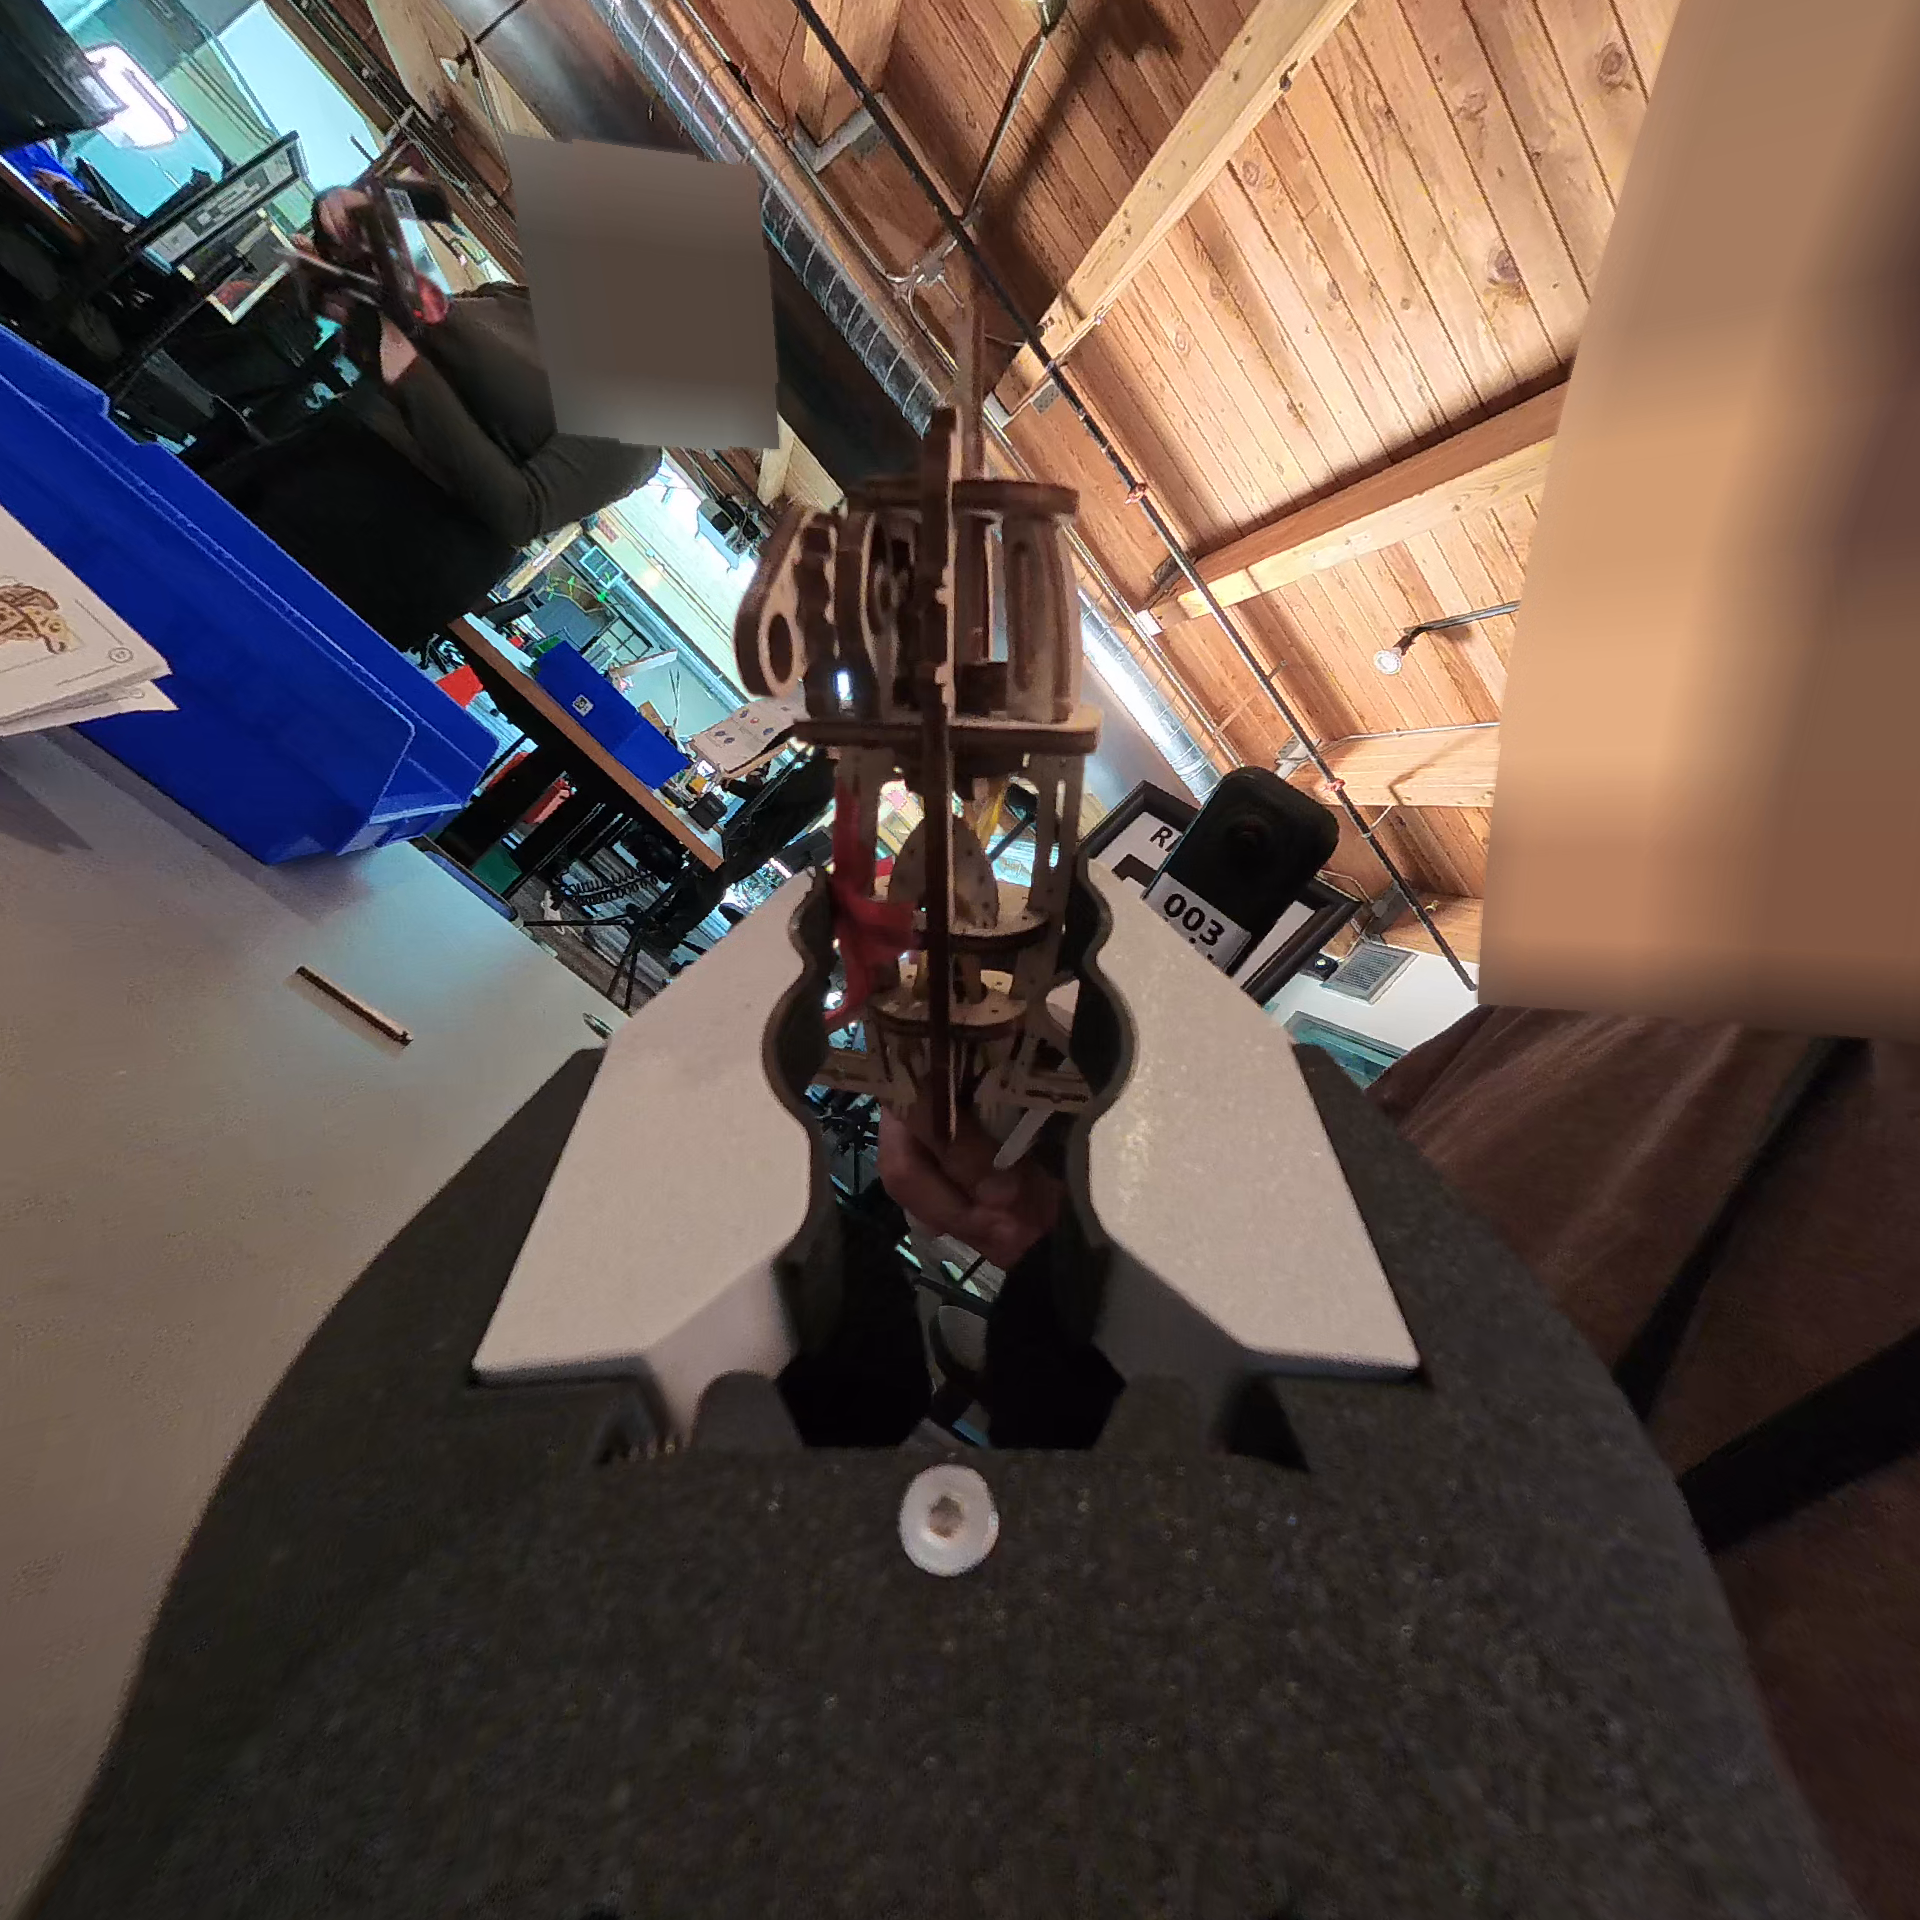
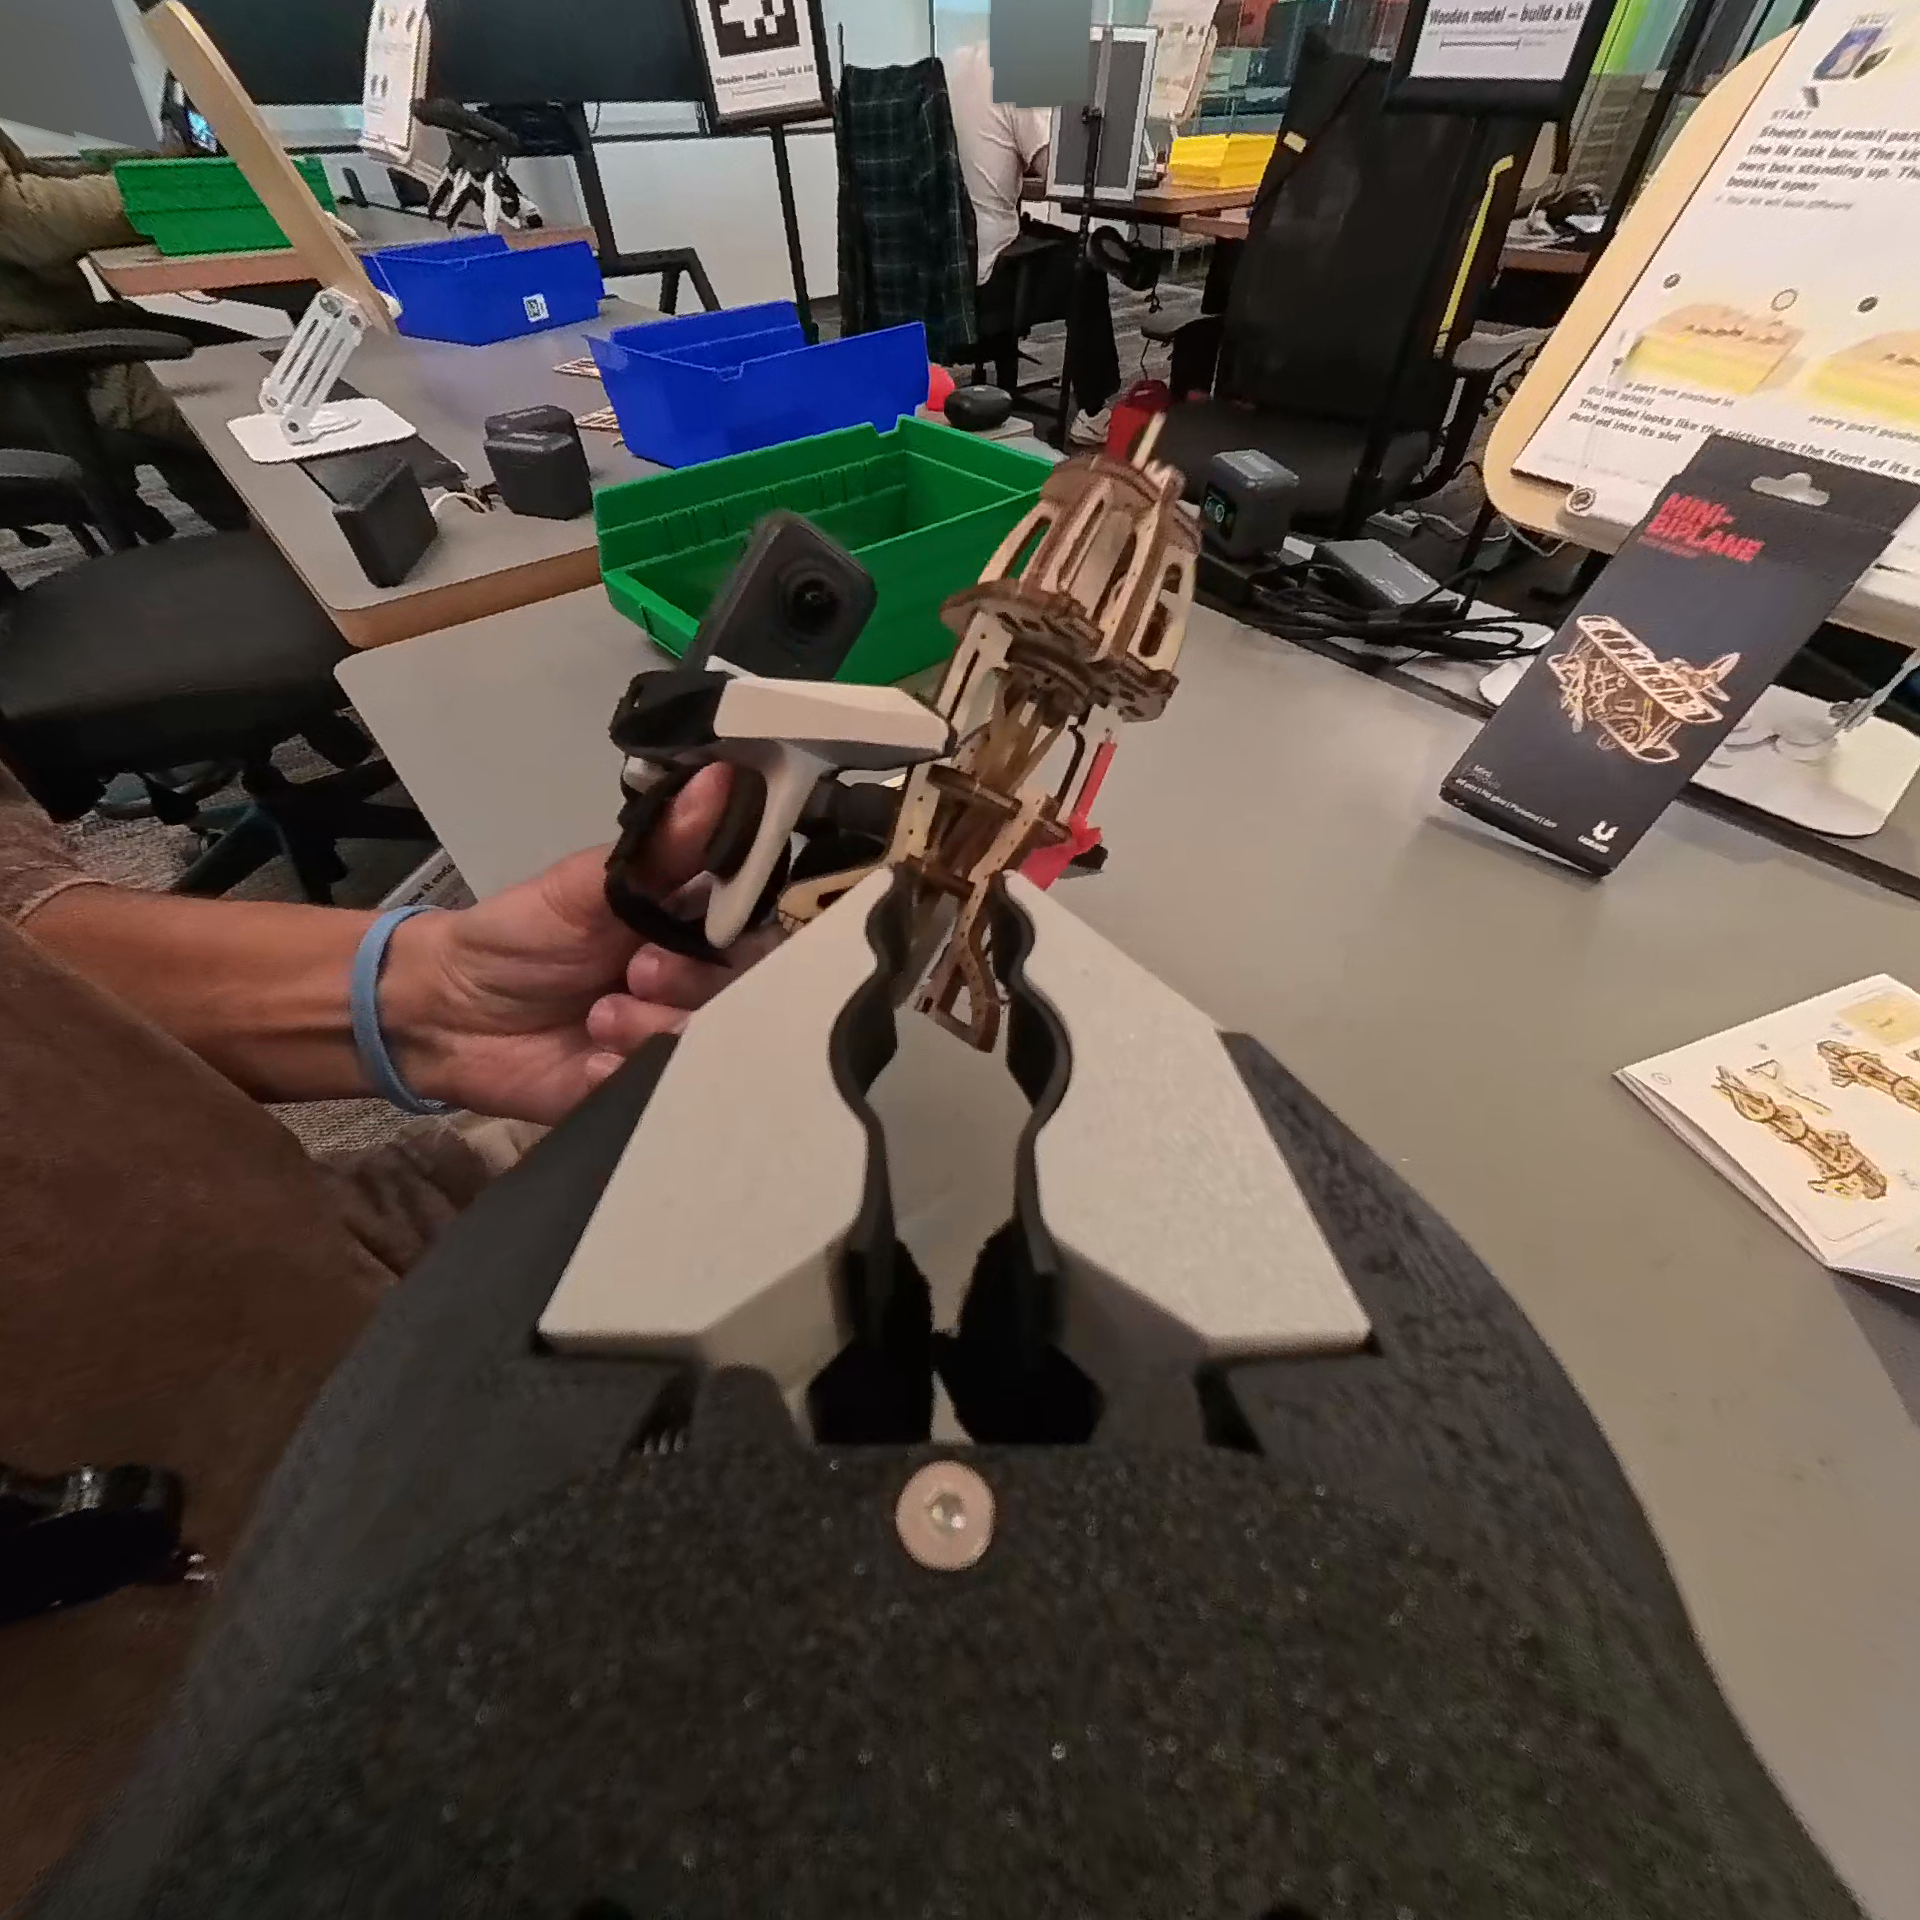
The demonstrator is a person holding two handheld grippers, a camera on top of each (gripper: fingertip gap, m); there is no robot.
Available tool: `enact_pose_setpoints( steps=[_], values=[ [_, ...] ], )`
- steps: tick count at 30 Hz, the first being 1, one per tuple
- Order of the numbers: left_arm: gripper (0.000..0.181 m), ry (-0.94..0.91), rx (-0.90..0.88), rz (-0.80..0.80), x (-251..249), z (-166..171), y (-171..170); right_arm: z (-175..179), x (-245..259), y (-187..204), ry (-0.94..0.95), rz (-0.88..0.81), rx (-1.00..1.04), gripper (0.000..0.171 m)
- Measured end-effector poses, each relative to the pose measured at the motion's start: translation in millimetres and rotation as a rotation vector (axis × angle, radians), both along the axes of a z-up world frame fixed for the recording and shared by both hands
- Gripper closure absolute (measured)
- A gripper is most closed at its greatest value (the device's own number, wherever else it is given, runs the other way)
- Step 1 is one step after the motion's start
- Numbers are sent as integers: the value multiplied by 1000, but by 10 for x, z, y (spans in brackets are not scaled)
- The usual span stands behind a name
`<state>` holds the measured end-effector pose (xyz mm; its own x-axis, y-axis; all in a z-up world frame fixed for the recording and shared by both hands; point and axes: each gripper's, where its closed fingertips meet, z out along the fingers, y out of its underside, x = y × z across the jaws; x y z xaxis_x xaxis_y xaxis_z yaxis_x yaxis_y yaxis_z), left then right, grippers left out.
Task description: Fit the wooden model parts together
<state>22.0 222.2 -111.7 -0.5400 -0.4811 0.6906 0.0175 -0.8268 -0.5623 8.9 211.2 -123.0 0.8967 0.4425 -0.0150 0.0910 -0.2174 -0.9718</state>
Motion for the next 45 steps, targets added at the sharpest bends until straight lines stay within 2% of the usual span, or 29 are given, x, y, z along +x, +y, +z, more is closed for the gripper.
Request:
enact_pose_setpoints(
  steps=[11, 18, 24, 27, 34, 41, 45],
  values=[
    [139, -16, 29, -13, -39, 46, -21, 179, 98, -53, 195, 51, 14, 158],
    [140, -17, 50, -32, -35, 57, -81, 141, 29, -19, 187, 75, -5, 155],
    [139, -32, 66, -47, -50, 86, -125, 177, 118, -7, 253, 58, -3, 159],
    [139, -38, 71, -58, -56, 97, -149, 184, 114, -33, 306, 100, -27, 164],
    [139, -38, 94, -70, -52, 103, -200, 161, 22, -71, 410, 191, -90, 164],
    [139, -27, 101, -65, -37, 78, -199, 140, 48, -72, 339, 154, -77, 169],
    [139, -27, 90, -62, -17, 67, -211, 129, 60, -86, 402, 175, -104, 169]
  ],
)
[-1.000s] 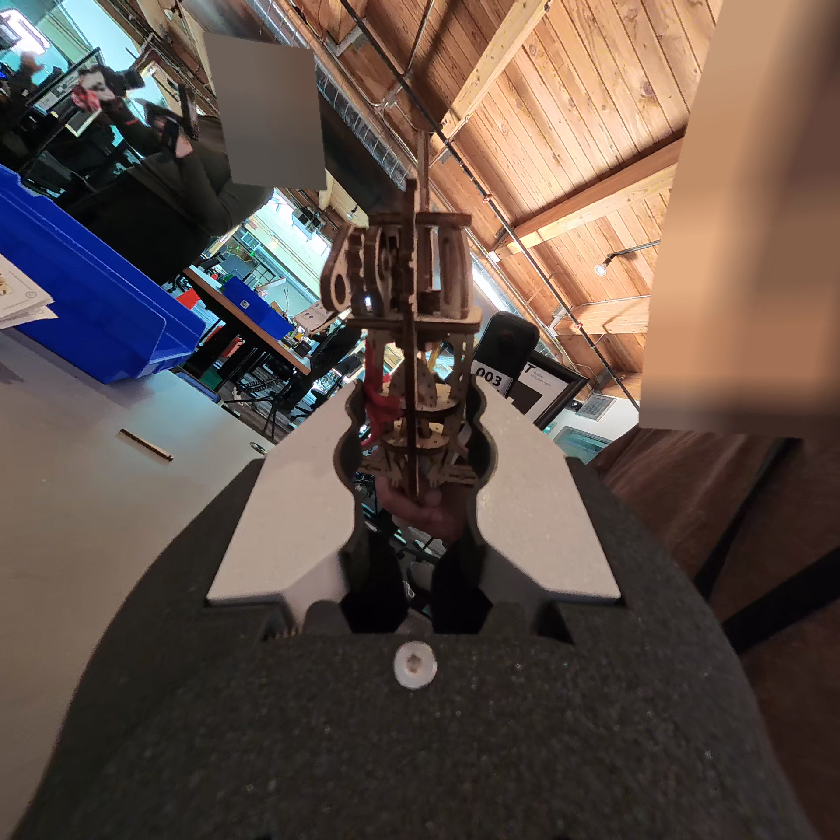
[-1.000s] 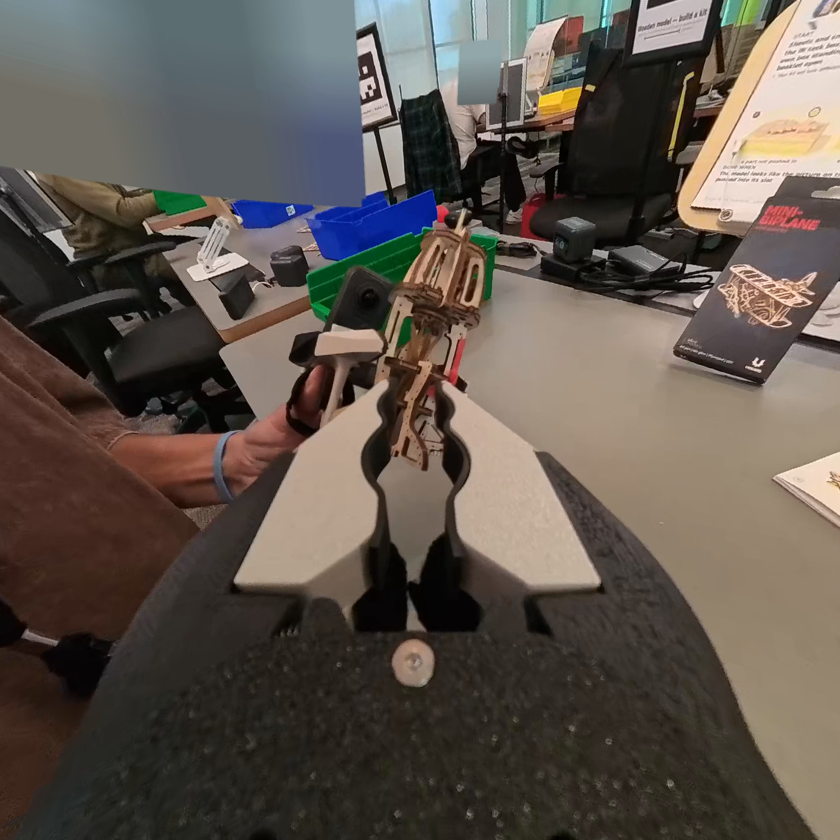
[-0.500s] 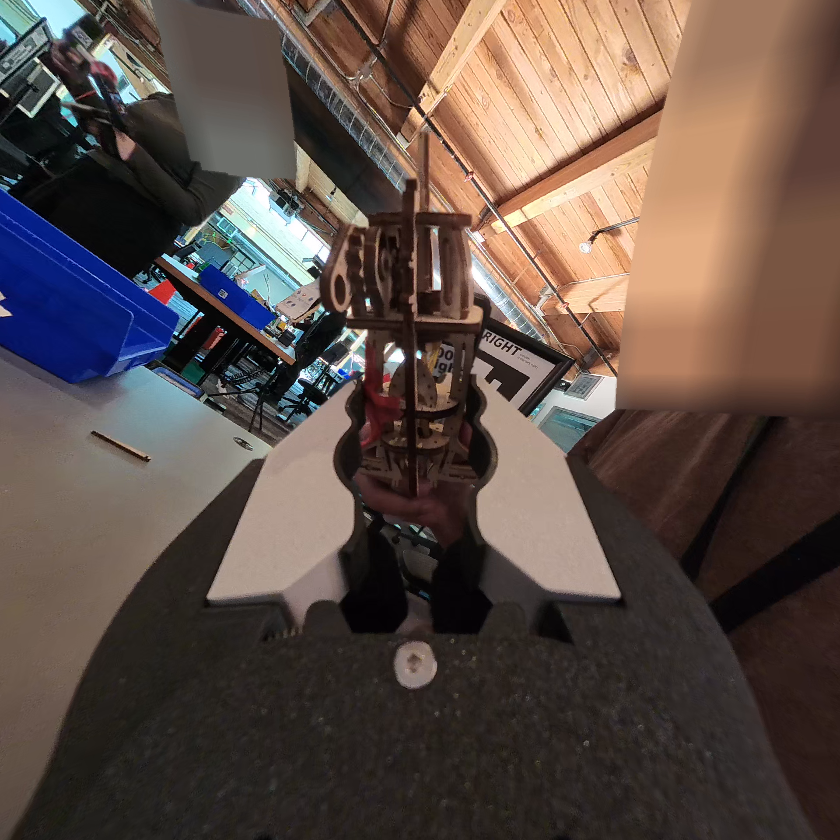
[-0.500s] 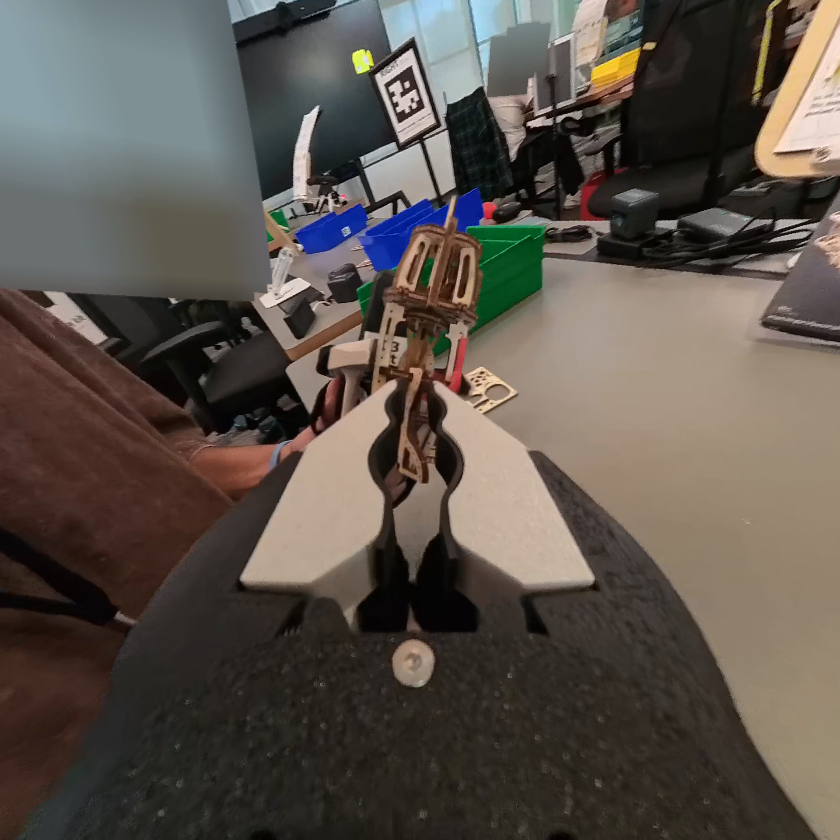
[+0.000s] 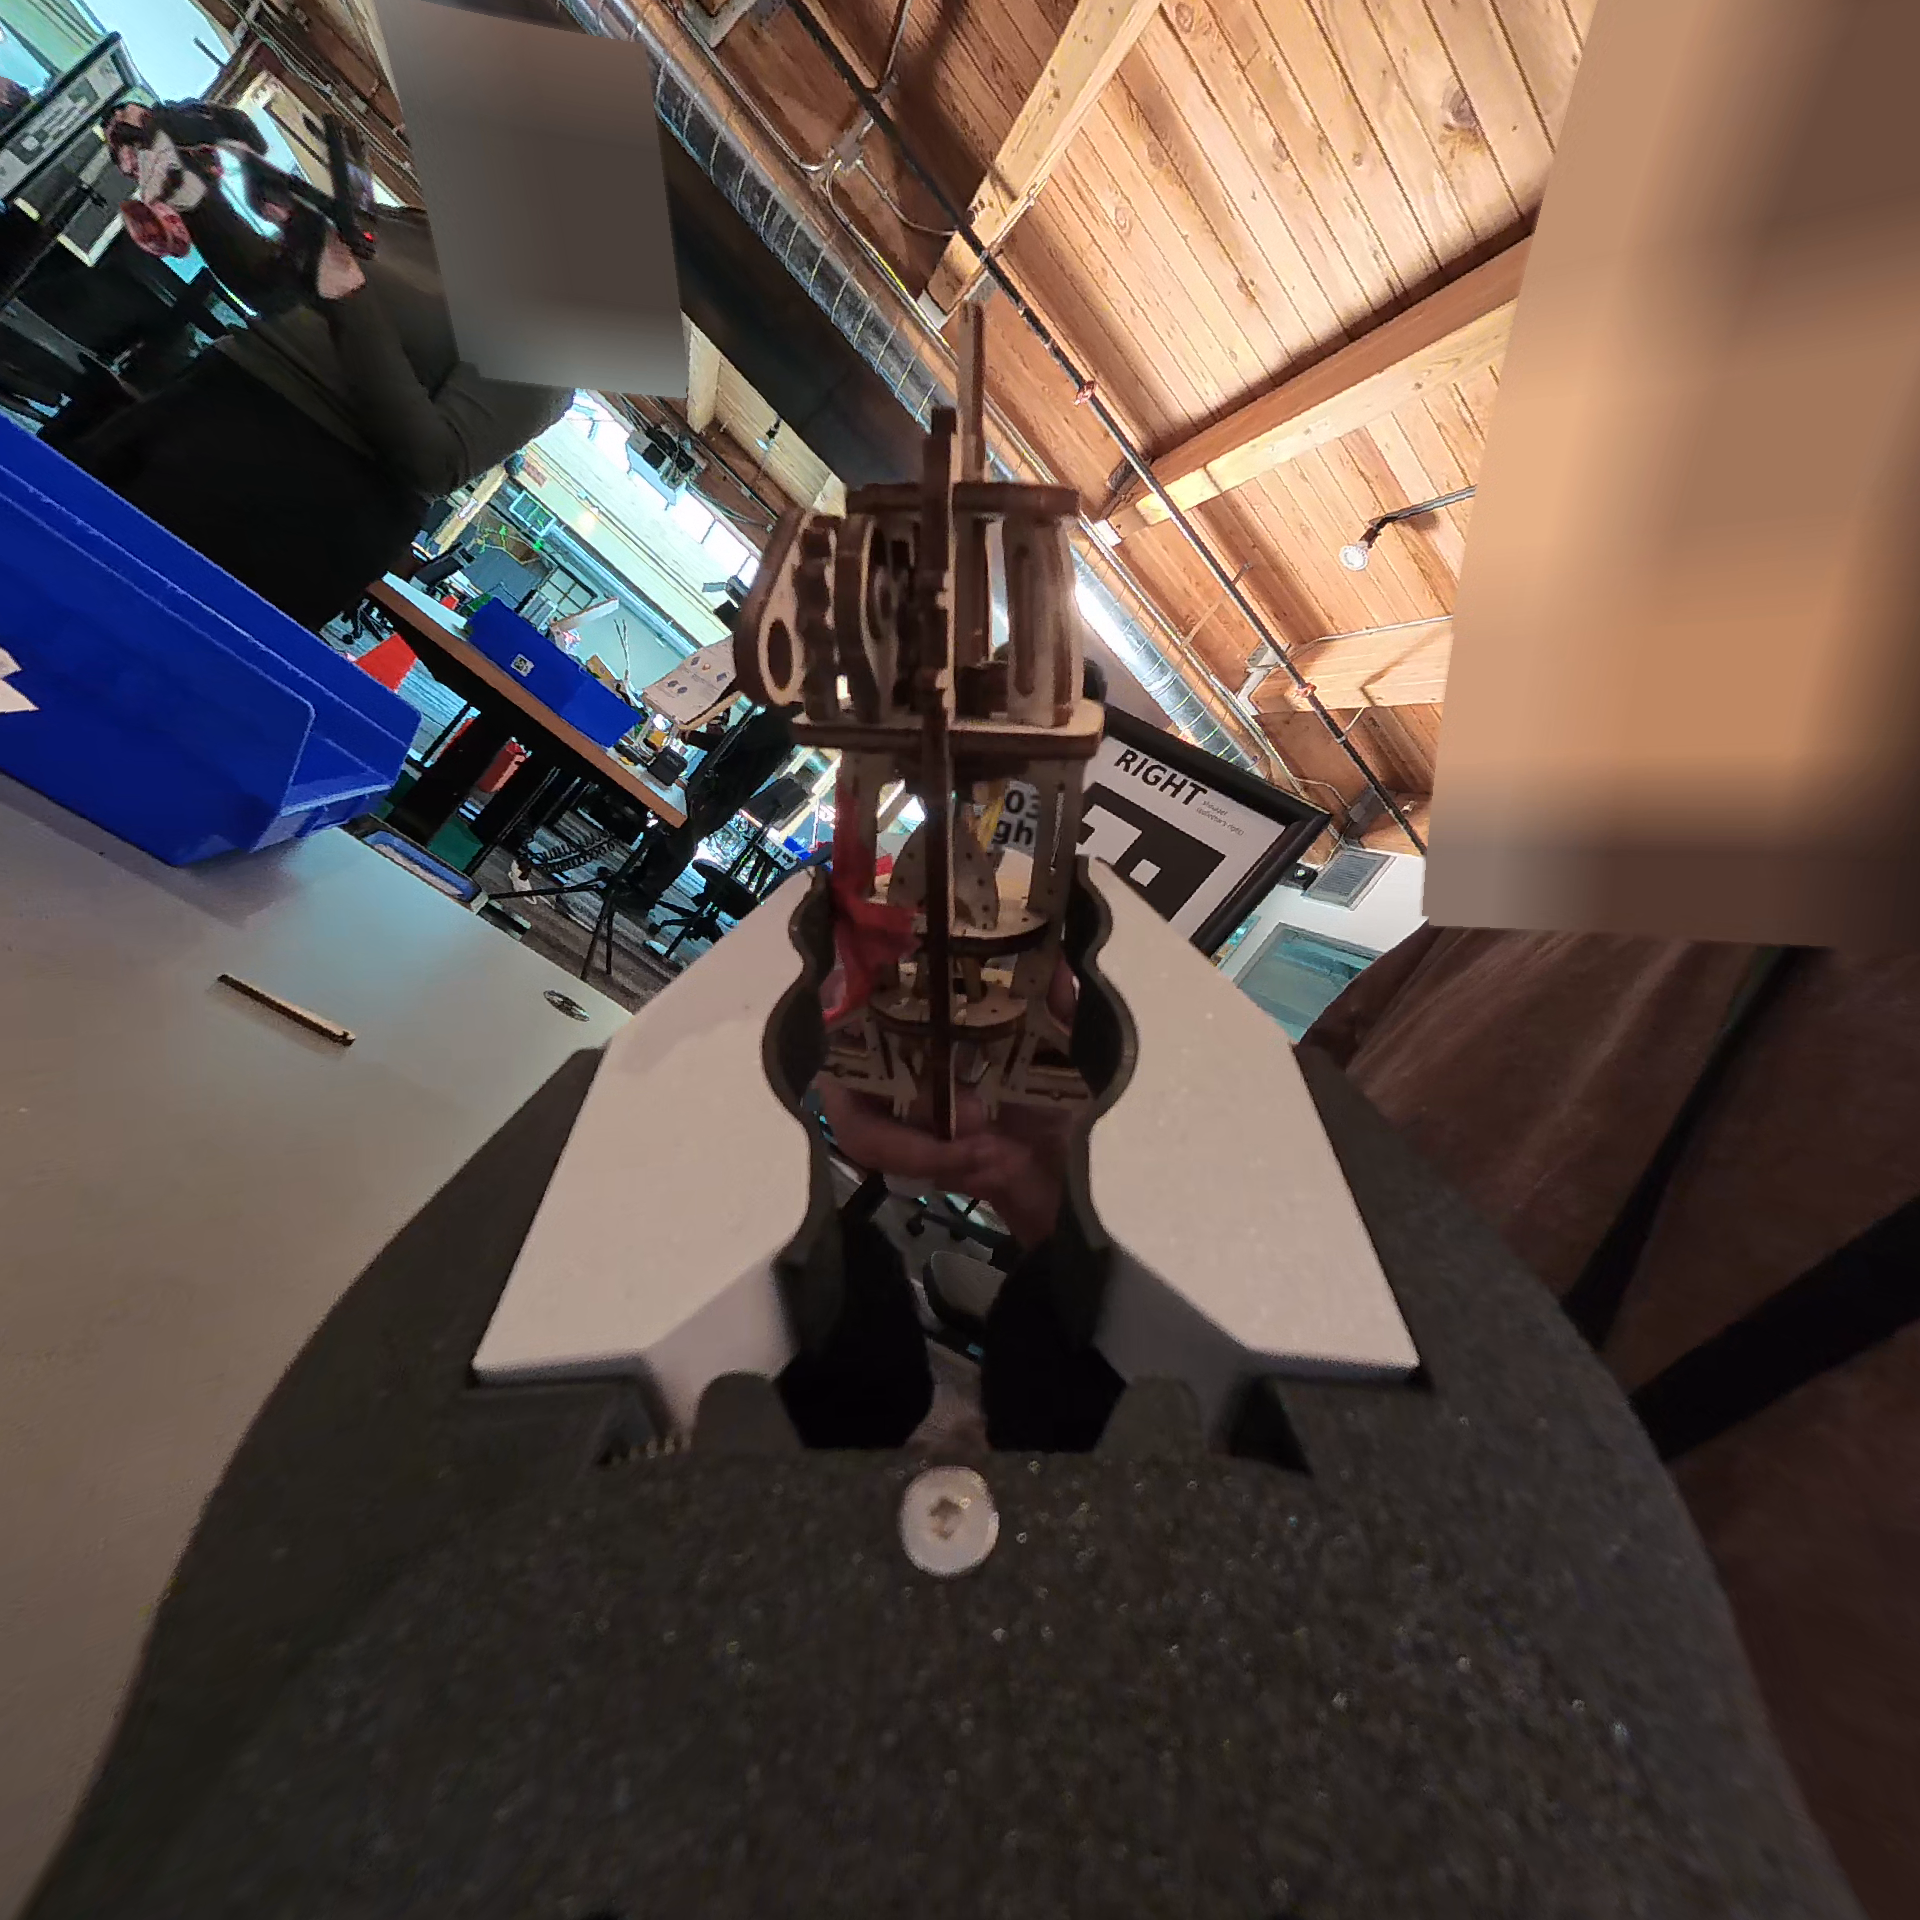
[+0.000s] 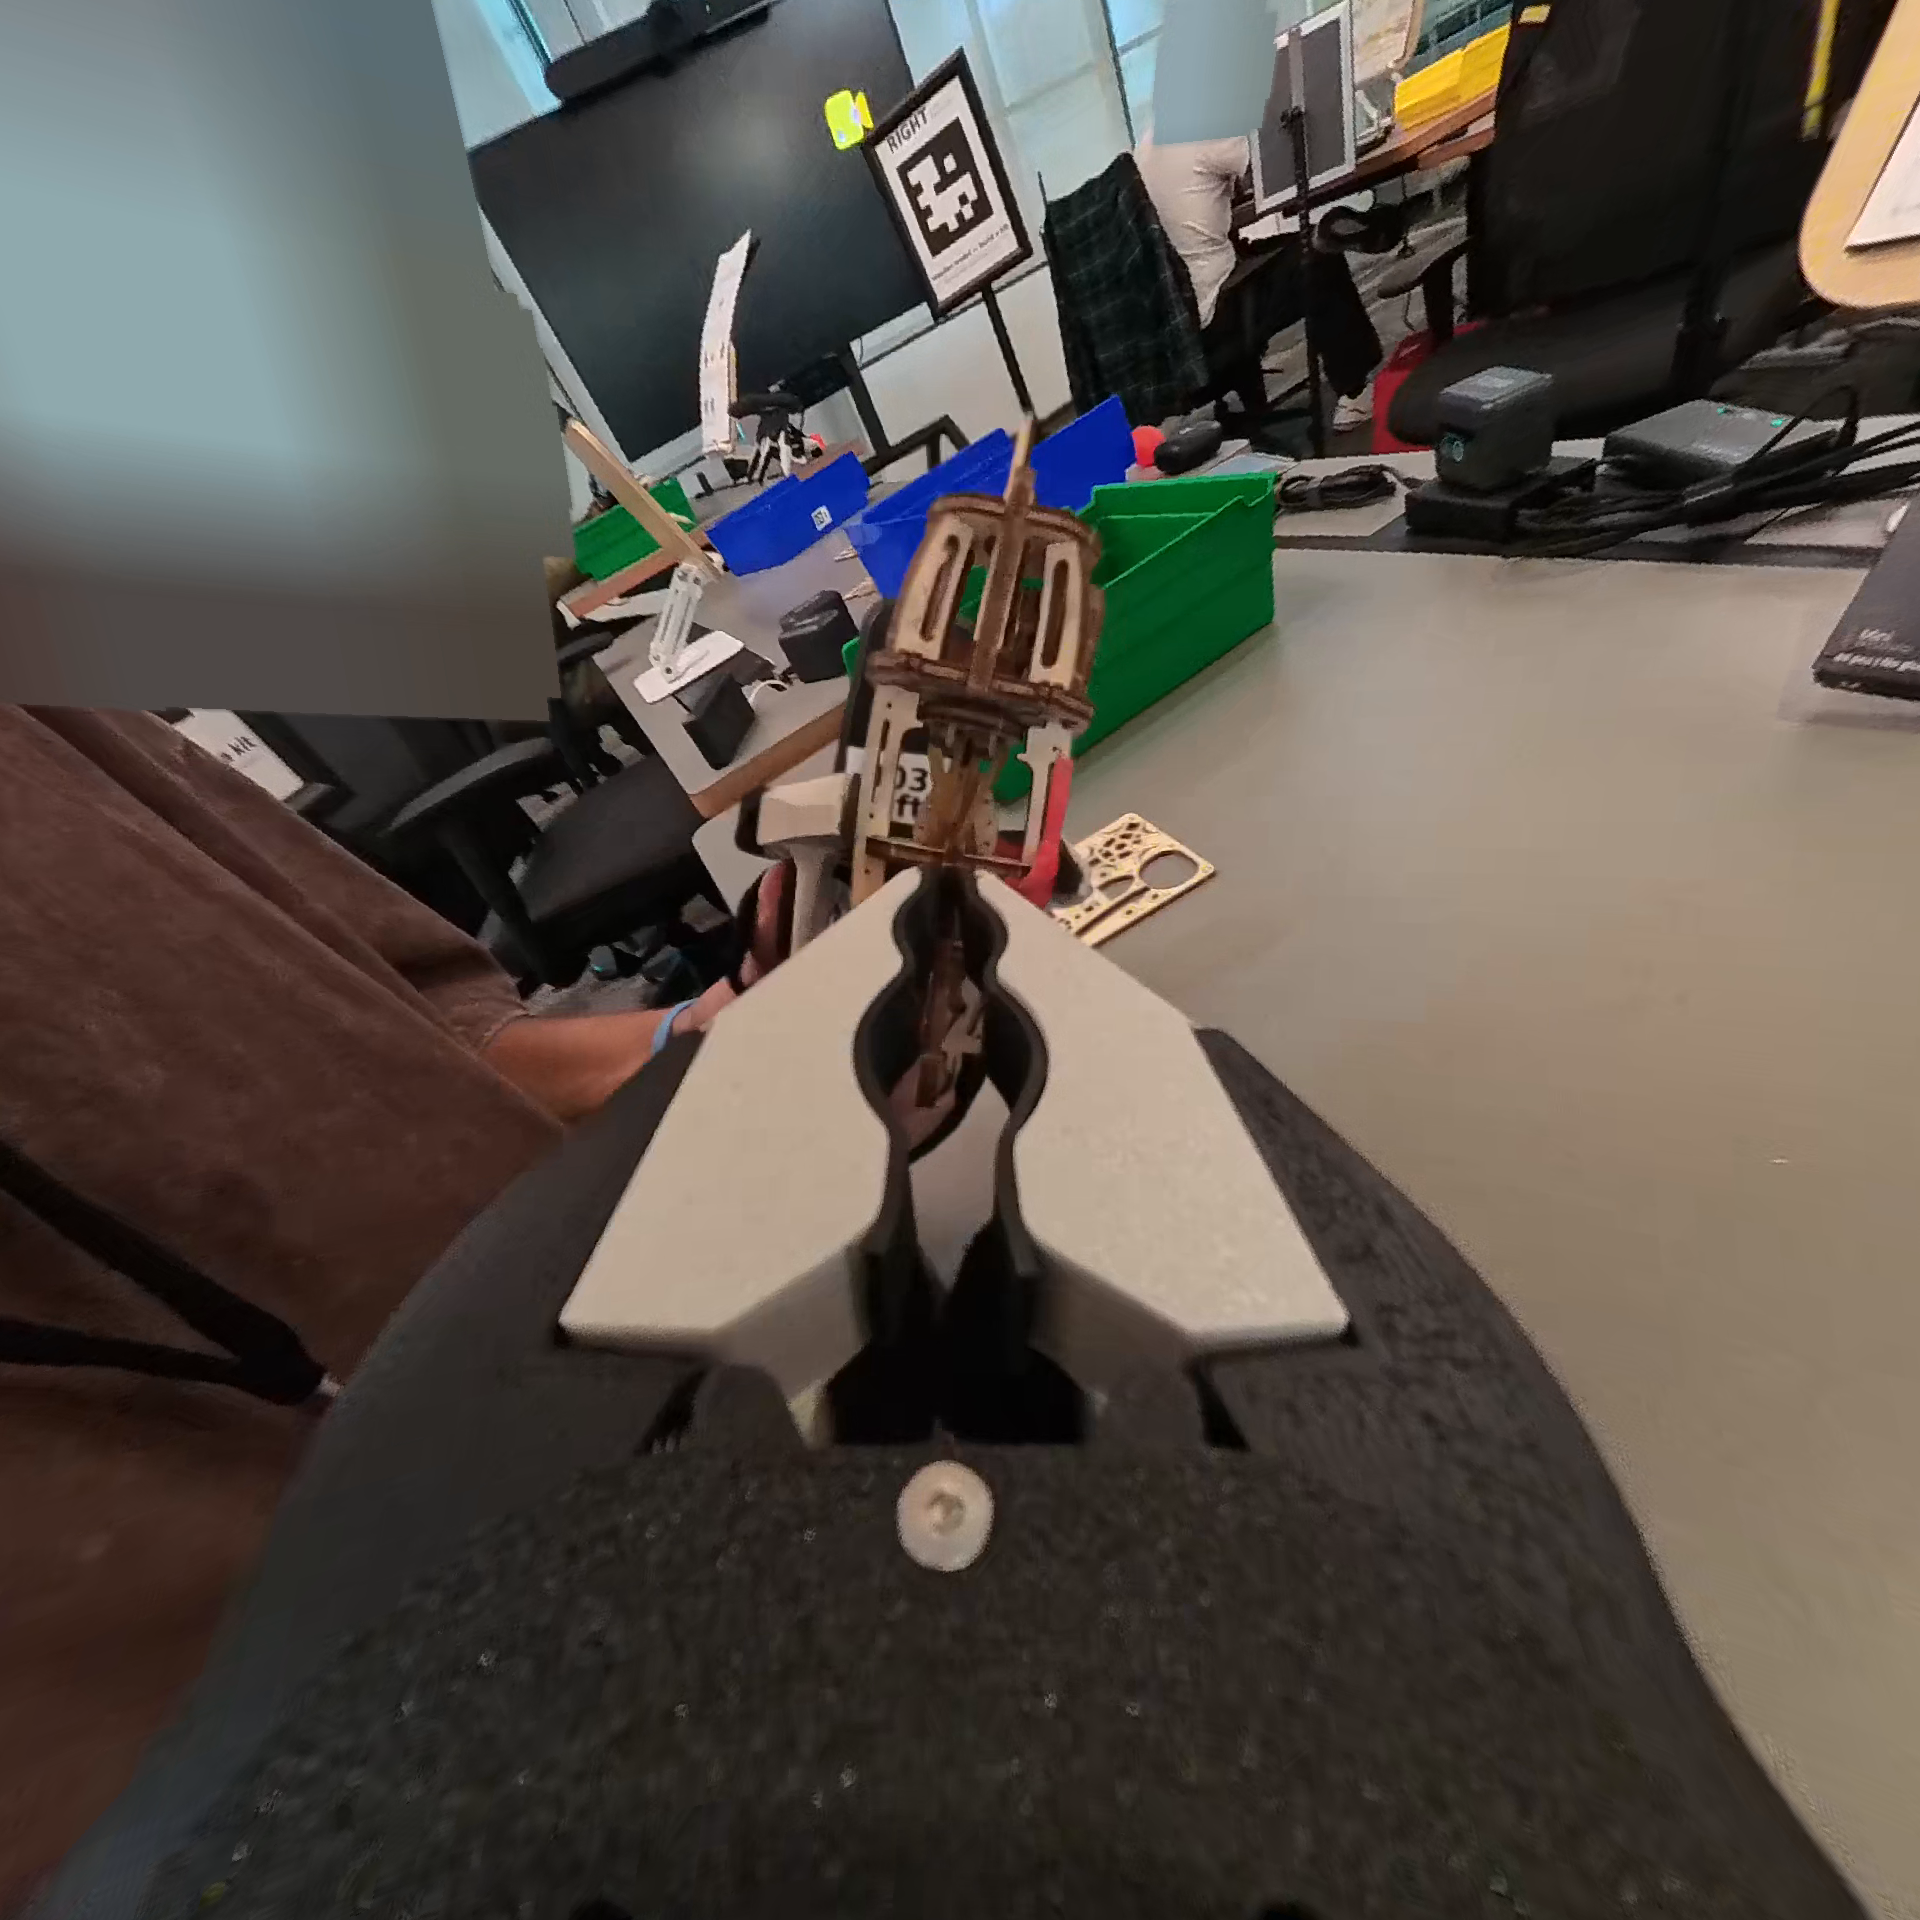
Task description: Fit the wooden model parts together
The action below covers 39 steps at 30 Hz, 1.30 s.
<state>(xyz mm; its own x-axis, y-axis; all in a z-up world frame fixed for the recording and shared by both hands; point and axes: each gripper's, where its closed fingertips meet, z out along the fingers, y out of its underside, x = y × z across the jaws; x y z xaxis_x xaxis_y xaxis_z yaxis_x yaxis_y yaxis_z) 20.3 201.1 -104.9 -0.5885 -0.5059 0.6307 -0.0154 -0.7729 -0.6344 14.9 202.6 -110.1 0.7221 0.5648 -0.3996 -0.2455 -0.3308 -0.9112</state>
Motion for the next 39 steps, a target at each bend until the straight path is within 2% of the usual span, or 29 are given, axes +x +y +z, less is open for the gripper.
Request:
enact_pose_setpoints(
  steps=[5, 13, 29, 39],
  values=[
    [139, 0, -20, 17, 25, -18, 10, -25, 16, 5, 58, -19, -8, 169],
    [139, 10, -5, 52, 49, -33, 38, -49, 32, 33, 42, -112, -9, 170],
    [139, -14, -25, 8, -30, 17, 77, 15, -36, 41, 125, -54, -36, 168],
    [139, -33, -29, -21, -56, 54, 39, 69, 88, 54, 219, -32, -18, 161]
  ],
)
